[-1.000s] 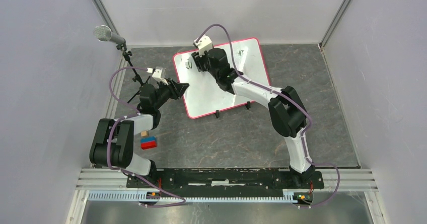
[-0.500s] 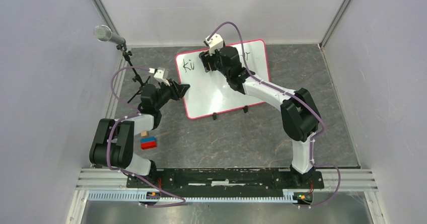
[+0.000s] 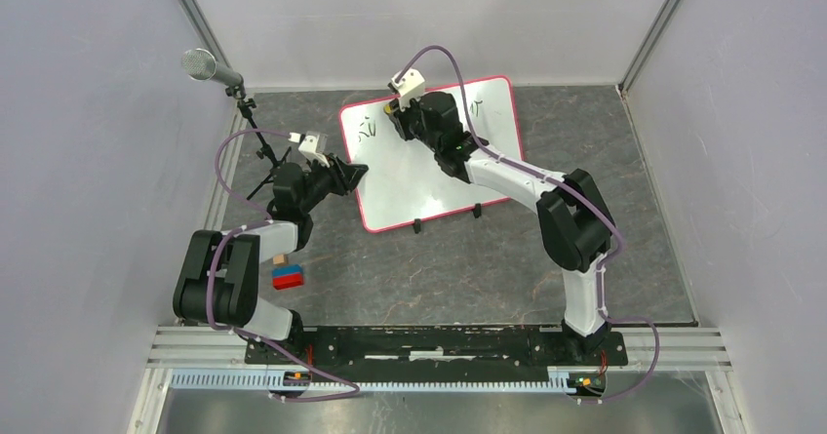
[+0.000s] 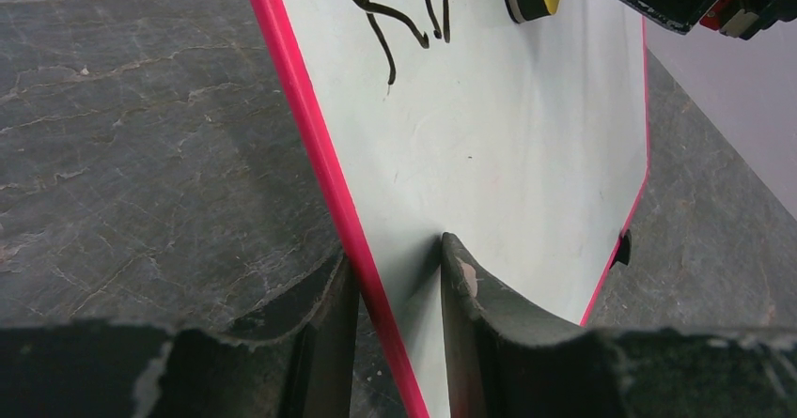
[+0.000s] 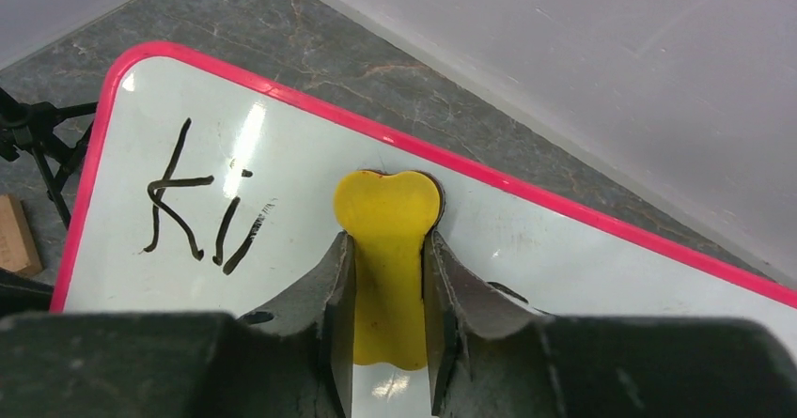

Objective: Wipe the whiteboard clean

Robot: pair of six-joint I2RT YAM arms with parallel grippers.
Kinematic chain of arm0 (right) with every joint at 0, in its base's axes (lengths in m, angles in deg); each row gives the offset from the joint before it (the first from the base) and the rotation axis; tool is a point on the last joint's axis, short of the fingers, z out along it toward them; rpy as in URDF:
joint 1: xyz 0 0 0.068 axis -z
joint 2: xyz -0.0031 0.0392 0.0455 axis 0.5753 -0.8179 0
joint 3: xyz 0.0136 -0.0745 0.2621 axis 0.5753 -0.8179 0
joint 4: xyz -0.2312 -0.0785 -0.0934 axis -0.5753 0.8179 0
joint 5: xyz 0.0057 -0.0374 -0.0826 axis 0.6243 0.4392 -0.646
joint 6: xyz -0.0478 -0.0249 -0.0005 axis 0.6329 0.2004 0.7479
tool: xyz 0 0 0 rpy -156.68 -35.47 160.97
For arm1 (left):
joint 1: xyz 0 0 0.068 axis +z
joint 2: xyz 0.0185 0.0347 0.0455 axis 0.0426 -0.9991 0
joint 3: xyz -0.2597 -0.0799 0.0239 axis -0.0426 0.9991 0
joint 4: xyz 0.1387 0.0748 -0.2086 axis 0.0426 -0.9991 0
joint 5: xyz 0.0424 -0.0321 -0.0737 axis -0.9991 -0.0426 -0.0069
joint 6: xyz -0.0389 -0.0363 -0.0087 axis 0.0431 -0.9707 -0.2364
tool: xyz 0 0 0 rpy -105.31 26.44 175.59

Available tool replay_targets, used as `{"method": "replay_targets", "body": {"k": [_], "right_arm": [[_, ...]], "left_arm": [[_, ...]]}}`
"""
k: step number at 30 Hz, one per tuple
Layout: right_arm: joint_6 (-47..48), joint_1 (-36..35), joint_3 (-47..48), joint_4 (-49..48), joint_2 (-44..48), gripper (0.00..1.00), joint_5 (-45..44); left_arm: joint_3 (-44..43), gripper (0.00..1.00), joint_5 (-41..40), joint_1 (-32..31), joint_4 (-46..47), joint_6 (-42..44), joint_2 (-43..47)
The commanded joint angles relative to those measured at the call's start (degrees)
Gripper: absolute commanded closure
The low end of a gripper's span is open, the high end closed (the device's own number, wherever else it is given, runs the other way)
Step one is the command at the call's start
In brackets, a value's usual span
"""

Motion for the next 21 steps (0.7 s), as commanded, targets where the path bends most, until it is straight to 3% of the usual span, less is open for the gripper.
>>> {"method": "replay_targets", "body": {"k": [1,11,21], "right_arm": [[2.69,-2.20,3.76,-0.77,-2.63,0.84,0.64],[3.73,-9.35,6.51,-0.31,-5.96,0.86,-0.01],[-1.38,-2.95,2.77,0.43,-2.68,0.86,-10.66]], "left_arm": [[0.10,0.98,-2.30,-0.74,1.58,7.42,2.64],[0.14,0.98,-3.05,-1.19,0.87,8.33,3.48],[0.34,0.98,-3.95,-1.41,-0.63,9.60,4.31]]}}
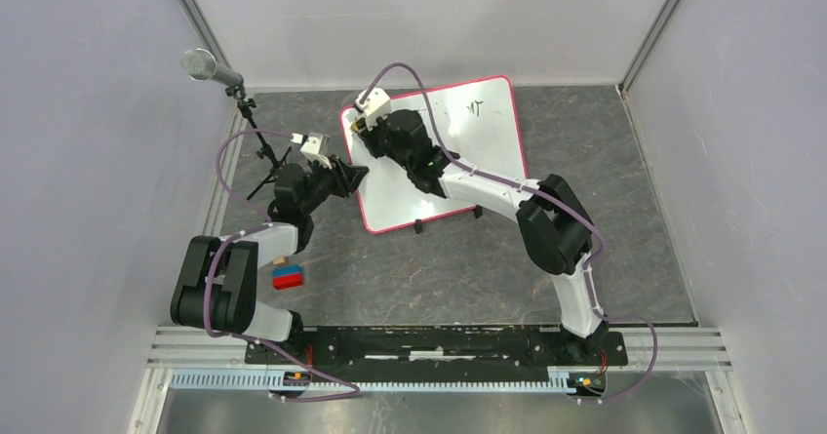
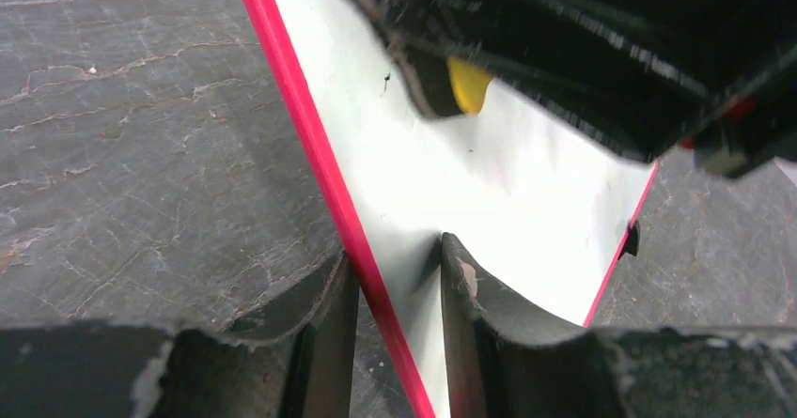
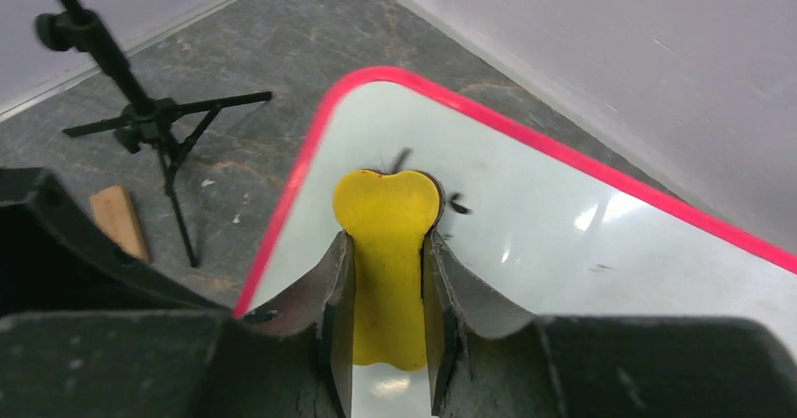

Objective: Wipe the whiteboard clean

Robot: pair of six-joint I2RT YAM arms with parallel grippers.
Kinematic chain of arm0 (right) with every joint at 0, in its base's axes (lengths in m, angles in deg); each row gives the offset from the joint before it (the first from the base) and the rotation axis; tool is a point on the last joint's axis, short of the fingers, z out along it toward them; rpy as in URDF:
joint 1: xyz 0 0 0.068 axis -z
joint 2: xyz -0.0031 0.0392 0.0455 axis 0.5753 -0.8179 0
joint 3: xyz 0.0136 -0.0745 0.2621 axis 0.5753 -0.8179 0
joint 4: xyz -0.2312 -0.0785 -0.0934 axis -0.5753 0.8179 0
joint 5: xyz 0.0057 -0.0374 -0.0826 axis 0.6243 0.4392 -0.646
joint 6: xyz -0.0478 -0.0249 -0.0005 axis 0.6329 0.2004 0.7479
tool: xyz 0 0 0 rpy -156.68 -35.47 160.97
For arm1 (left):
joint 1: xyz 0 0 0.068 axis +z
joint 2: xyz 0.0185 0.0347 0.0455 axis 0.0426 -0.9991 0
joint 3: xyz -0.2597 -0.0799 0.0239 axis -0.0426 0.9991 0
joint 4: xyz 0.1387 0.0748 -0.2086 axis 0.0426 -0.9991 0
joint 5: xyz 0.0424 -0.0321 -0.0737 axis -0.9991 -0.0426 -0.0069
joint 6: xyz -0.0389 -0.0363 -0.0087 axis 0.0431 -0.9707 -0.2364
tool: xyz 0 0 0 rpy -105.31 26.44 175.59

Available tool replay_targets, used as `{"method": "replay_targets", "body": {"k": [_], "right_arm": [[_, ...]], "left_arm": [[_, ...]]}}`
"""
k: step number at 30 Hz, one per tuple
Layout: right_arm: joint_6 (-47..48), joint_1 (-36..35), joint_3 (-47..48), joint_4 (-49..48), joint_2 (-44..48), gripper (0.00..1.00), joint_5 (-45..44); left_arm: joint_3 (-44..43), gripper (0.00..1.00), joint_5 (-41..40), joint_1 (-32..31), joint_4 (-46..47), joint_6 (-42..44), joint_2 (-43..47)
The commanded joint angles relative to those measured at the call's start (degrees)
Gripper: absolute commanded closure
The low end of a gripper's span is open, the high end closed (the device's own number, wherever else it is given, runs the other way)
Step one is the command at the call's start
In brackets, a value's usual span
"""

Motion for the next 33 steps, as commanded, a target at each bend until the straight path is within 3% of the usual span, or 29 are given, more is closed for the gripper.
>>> {"method": "replay_targets", "body": {"k": [1,8,15,21,26,33], "right_arm": [[-3.32,6.53,-3.26,0.37,2.68,0.86,-8.88],[-4.35,6.52,-7.02,-1.65,4.10,0.86,-8.34],[0.28,-0.57,6.52,1.32,-3.53,0.85,-5.39],[0.63,-0.99,9.30,1.10,-5.18,0.85,-9.00],[-2.08,1.26,6.02,0.97,-3.15,0.85,-14.46],[-7.03,6.02,-0.49,0.74,0.97,0.85,-15.53]], "left_arm": [[-0.10,0.98,-2.31,-0.42,2.19,7.52,1.97],[-0.20,0.98,-2.36,-0.51,1.92,7.67,2.09],[-0.25,0.98,-2.74,-1.04,1.23,8.37,2.36],[-0.18,0.98,-3.28,-1.65,0.57,9.11,2.80],[-0.02,0.98,-3.54,-1.92,0.46,9.28,2.77],[0.13,0.98,-4.93,-2.10,-0.75,9.85,3.47]]}}
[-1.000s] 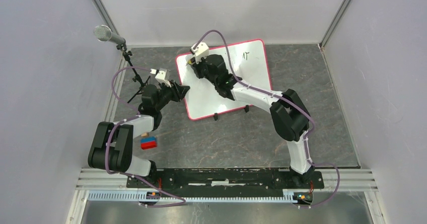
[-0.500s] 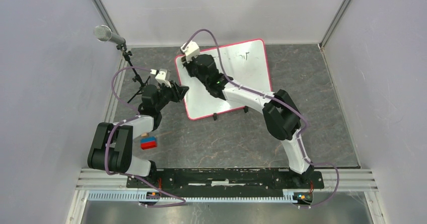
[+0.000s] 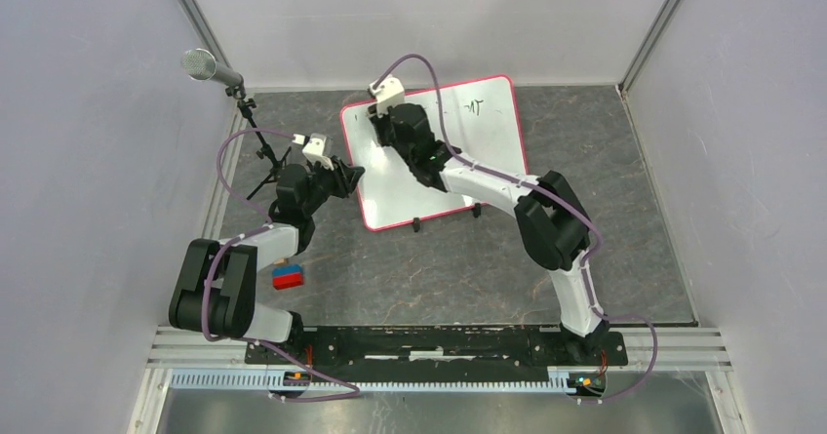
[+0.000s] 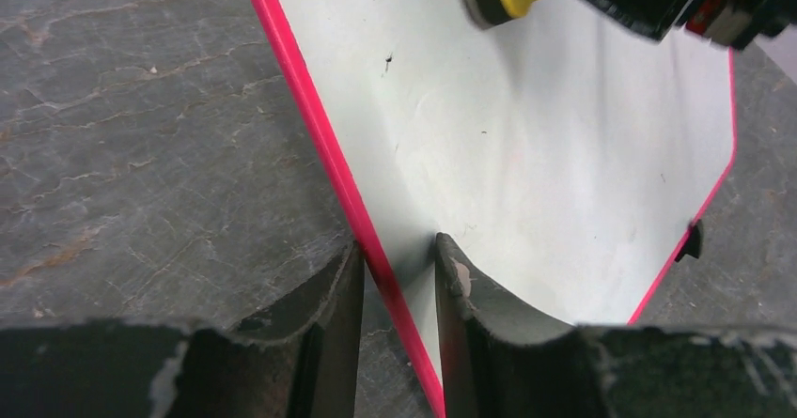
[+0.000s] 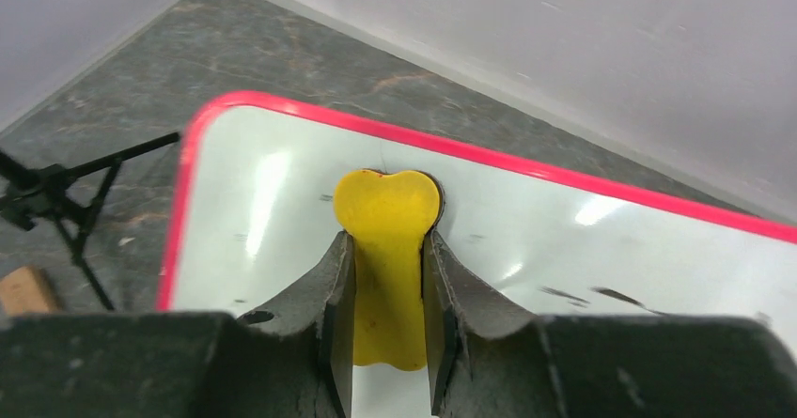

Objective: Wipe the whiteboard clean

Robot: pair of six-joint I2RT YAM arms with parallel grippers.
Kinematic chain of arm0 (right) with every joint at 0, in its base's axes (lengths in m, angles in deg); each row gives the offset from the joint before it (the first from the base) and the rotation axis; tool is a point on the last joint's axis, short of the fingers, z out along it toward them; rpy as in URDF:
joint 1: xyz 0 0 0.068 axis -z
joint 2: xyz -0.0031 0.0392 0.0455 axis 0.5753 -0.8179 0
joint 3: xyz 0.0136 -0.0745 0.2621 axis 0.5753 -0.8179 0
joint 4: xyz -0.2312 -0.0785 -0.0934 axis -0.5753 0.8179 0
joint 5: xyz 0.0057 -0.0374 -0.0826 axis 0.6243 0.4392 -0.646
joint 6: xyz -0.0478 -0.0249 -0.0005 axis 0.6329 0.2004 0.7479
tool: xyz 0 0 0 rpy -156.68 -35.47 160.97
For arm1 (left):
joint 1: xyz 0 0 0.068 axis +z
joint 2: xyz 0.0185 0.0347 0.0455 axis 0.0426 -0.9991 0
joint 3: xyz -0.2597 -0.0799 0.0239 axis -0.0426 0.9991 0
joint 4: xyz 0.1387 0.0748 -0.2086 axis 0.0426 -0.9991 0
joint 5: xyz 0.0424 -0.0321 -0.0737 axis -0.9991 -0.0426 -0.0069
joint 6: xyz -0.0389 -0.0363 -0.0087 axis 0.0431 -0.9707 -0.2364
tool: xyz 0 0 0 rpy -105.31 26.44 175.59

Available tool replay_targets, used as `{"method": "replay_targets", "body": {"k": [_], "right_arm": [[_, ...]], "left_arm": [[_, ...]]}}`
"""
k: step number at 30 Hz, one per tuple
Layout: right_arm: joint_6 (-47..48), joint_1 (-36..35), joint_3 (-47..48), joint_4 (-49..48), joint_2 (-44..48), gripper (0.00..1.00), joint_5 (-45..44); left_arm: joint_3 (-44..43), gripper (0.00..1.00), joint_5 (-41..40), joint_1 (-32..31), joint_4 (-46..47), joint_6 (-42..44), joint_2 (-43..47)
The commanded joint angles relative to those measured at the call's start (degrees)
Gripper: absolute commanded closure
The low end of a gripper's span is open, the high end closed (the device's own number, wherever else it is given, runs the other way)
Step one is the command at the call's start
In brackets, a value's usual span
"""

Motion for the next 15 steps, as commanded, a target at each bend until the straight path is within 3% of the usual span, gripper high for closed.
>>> {"method": "replay_targets", "body": {"k": [1,6,12,15], "right_arm": [[-1.72,4.41,-3.60,1.44,3.34,0.85,-5.50],[-0.39,1.61,-0.71,0.55,1.64,0.85,-2.14],[3.77,-3.06,12.37,4.36,-5.44,0.84,-1.29],[4.00,-3.13,12.76,3.84,-5.97,0.84,-2.09]], "left_arm": [[0.10,0.98,-0.38,-0.92,2.11,5.26,2.35],[-0.12,0.98,-0.23,-1.09,1.93,5.52,2.37],[-0.14,0.98,-0.21,-1.44,1.79,5.77,2.63],[-0.20,0.98,-0.38,-1.86,1.58,5.97,2.54]]}}
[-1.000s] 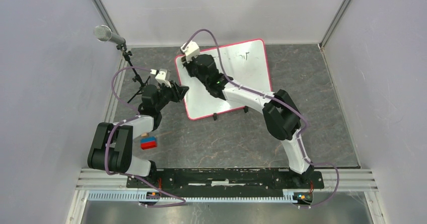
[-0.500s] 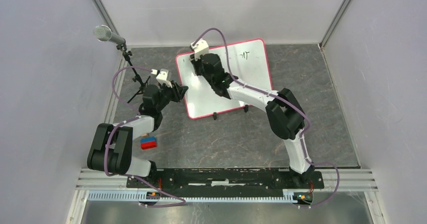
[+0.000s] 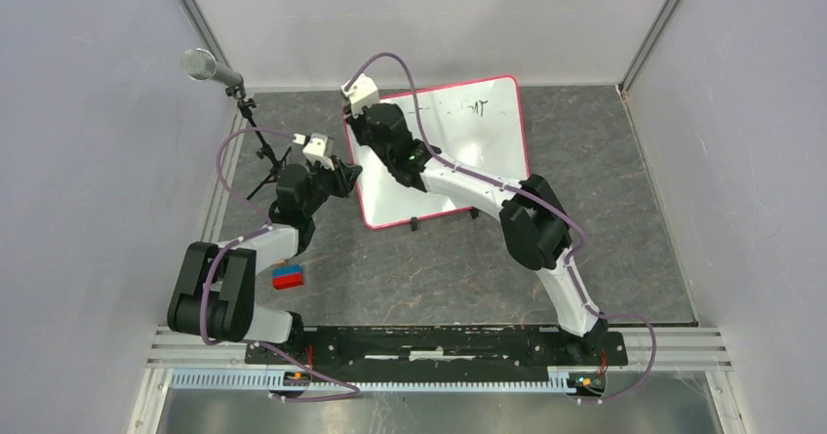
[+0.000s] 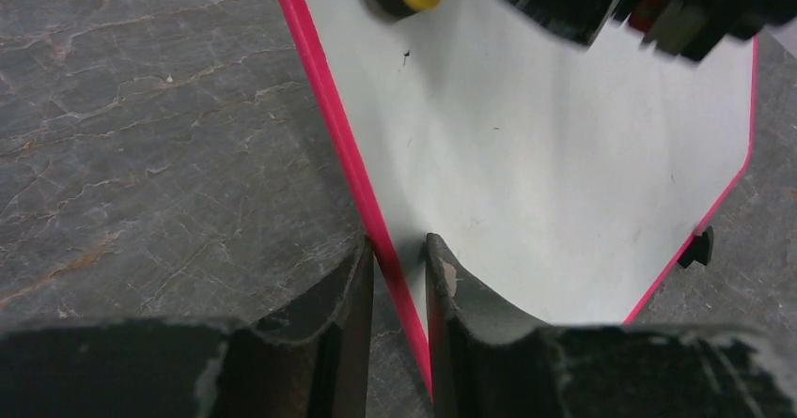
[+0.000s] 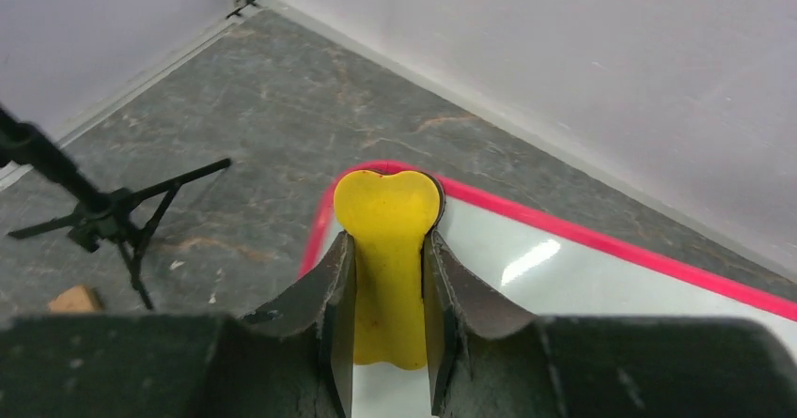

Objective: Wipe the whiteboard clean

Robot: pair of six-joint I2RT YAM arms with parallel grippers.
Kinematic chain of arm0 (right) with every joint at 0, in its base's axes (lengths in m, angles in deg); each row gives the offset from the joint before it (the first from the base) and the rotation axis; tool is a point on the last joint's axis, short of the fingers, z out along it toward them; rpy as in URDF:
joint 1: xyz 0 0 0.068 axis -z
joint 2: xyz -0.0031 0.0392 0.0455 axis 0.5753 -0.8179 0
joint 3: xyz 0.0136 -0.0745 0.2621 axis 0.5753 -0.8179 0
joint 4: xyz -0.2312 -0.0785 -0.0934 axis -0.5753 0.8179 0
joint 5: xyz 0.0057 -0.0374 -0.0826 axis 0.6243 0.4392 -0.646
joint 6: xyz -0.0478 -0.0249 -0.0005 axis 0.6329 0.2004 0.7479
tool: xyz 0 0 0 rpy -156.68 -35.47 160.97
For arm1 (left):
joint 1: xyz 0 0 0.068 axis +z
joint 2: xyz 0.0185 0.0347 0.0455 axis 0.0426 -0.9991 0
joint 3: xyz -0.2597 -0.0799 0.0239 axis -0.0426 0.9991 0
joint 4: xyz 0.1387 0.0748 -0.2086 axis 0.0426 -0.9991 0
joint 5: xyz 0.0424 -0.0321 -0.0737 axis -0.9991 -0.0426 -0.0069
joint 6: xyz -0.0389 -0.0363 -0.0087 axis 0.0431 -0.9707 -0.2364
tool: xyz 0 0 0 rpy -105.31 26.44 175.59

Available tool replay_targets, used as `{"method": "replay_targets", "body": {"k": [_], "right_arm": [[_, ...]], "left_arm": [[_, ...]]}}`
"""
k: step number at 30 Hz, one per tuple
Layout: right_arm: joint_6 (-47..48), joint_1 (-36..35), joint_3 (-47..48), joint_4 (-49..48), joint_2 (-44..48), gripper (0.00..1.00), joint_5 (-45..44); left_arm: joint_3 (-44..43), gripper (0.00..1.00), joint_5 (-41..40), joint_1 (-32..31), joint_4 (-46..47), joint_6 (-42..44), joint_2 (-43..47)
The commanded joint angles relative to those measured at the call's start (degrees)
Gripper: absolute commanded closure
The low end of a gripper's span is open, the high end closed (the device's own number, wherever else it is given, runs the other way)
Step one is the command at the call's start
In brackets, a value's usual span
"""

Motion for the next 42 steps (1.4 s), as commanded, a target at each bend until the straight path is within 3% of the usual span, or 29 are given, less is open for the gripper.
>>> {"method": "replay_targets", "body": {"k": [1,9,12,19,21,25,27,29,32,35,42], "right_arm": [[2.02,-0.96,2.81,0.94,-1.40,0.83,-1.43],[-4.79,2.75,-7.58,0.58,5.70,0.83,-9.65],[-8.54,4.50,-9.45,1.50,7.32,0.83,-8.02],[-5.23,4.08,-13.70,-2.61,11.09,0.76,2.53],[-4.10,4.07,-13.21,-1.91,11.61,0.61,4.30],[-1.75,4.08,-13.35,-1.70,13.03,0.29,4.73],[-0.43,4.13,-12.11,-0.83,13.02,0.22,4.36],[1.65,4.08,-10.21,0.91,12.28,0.20,3.96],[2.38,4.08,-8.89,1.04,11.27,0.20,4.56],[2.04,4.14,-7.28,1.70,9.75,0.27,3.73],[2.98,4.12,-3.27,3.50,6.96,0.35,2.52]], "left_arm": [[-0.31,0.98,1.31,-1.80,2.41,3.91,1.37],[-0.23,0.98,0.98,-1.88,2.59,3.48,1.15],[-0.43,0.98,0.80,-1.88,2.45,3.41,1.03],[-0.45,0.96,-1.33,-1.68,0.71,1.71,1.98],[-0.55,0.85,-1.98,-1.09,0.71,-1.57,2.28],[-0.87,0.41,-0.93,1.06,1.21,-10.12,2.48],[-1.47,0.26,1.72,3.30,3.38,-14.11,1.68],[-2.04,0.17,5.06,6.12,6.17,-18.63,0.33],[-5.23,0.11,13.20,8.86,9.84,-22.41,-4.11],[-8.55,0.15,18.62,9.01,14.57,-25.44,-8.91],[-7.97,0.22,16.73,8.84,21.91,-25.29,-12.86]]}}
